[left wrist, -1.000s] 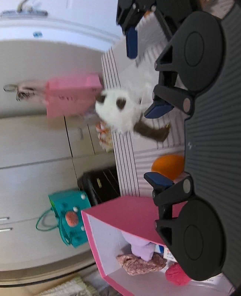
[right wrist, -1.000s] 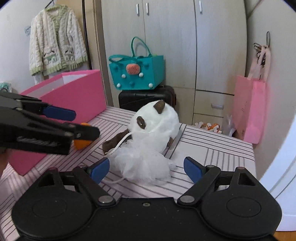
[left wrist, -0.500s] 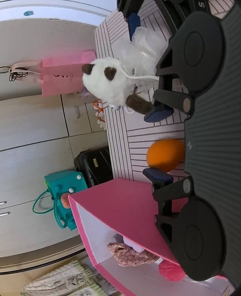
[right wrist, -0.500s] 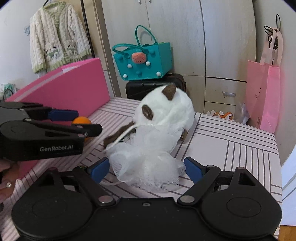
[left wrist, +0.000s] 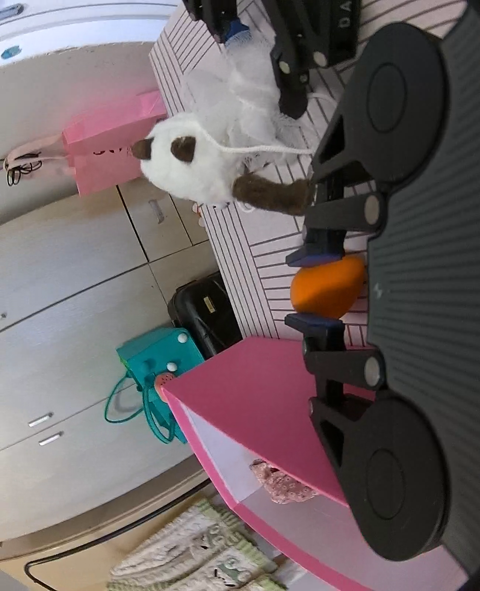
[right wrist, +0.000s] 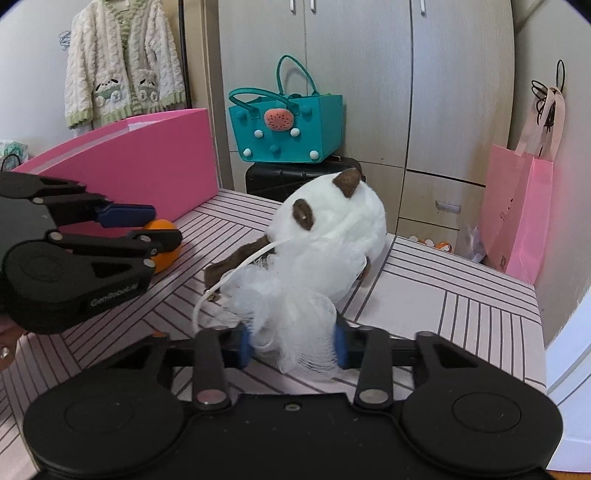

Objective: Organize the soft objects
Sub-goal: 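Close the left tool on the orange sponge while the right tool grasps the white bath puff, then carry the orange sponge in the left tool and bath puff in the right tool over the box, then lower both held items into the box and open both tools, then move both tools from the box toward the cat plush on the table, then close the left tool on the cat plush while the right tool grips it too, then carry the cat plush with both tools over the pink box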

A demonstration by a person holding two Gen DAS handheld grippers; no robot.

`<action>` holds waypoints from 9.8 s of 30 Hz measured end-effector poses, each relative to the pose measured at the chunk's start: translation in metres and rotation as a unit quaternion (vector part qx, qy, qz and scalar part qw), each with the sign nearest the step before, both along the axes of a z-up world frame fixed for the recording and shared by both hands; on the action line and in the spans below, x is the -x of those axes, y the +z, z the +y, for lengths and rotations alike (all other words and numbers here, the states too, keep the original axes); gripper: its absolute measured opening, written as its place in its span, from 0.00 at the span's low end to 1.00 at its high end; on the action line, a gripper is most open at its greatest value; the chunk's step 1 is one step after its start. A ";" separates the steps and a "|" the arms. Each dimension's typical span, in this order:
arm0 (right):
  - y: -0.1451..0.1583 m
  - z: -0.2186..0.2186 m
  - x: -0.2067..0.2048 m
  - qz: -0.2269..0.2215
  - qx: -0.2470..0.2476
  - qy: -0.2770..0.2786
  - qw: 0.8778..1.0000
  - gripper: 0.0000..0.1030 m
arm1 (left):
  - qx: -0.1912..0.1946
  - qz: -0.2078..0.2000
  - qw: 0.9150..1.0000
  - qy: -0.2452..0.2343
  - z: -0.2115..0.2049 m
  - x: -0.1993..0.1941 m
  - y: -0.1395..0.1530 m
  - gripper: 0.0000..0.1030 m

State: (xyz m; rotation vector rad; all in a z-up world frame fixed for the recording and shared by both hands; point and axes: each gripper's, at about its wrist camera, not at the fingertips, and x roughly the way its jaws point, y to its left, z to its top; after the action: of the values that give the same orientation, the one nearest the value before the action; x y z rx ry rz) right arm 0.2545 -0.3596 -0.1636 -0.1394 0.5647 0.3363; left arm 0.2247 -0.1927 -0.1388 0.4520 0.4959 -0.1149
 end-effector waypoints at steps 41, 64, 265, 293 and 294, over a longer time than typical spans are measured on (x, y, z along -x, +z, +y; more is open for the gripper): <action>0.052 0.046 0.123 0.085 -0.029 0.027 0.996 0.33 | 0.152 0.055 0.976 -0.145 0.101 0.110 0.073 0.23; 0.113 0.108 0.200 0.101 -0.051 0.112 0.987 0.33 | 0.120 0.151 0.961 -0.200 0.193 0.159 0.127 0.23; 0.025 -0.010 -0.005 0.005 -0.052 -0.055 0.997 0.69 | 0.291 0.189 0.926 -0.147 -0.029 -0.038 0.032 0.51; 0.031 0.060 0.144 -0.034 -0.091 -0.163 0.982 0.70 | 0.305 0.191 0.898 -0.252 0.051 0.085 0.056 0.50; 0.032 0.065 0.148 -0.036 -0.085 -0.158 0.983 0.70 | 0.310 0.190 0.897 -0.251 0.056 0.088 0.057 0.50</action>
State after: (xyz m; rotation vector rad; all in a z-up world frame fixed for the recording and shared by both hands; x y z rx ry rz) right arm 0.1070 -0.2950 -0.1312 0.1031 0.4749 0.0689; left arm 0.1364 -0.1370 -0.0815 -0.0894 0.6813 -0.8510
